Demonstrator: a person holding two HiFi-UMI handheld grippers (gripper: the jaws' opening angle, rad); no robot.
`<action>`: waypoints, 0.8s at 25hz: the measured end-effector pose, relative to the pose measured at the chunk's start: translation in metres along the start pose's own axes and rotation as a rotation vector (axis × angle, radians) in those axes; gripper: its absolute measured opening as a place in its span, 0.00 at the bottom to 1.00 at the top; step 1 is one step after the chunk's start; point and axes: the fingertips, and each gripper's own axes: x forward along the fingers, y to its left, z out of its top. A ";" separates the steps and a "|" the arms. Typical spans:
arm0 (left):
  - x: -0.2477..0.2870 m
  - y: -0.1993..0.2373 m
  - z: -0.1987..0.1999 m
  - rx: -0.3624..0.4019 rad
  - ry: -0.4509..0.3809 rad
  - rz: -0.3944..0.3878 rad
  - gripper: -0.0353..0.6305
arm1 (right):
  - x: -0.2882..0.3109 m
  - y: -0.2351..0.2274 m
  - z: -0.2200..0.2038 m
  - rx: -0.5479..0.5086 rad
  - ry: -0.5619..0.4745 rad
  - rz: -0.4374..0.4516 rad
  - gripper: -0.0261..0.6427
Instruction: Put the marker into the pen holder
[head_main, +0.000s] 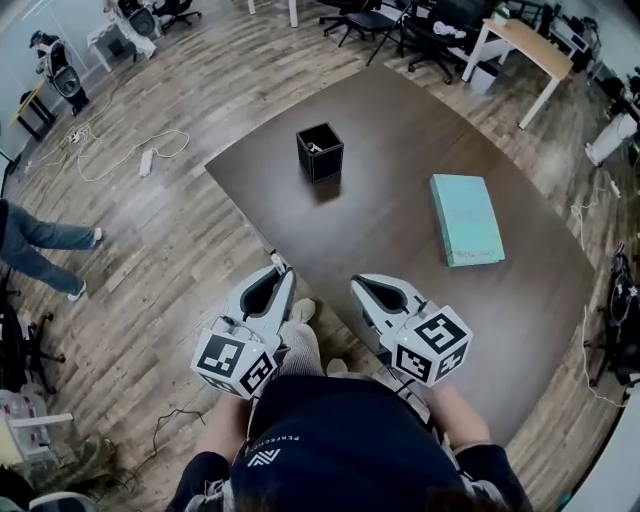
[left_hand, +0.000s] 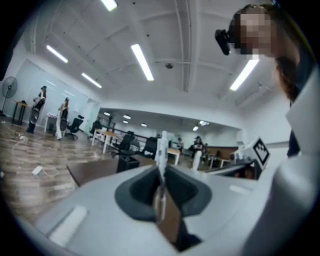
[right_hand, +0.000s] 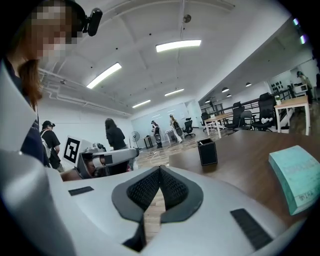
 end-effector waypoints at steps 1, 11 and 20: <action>0.009 0.003 0.002 0.003 0.003 -0.019 0.13 | 0.002 -0.006 0.002 0.004 -0.003 -0.015 0.04; 0.096 0.043 0.026 0.017 0.040 -0.166 0.13 | 0.047 -0.056 0.023 0.090 -0.025 -0.124 0.04; 0.157 0.079 0.050 0.028 0.044 -0.244 0.13 | 0.084 -0.092 0.047 0.144 -0.054 -0.197 0.04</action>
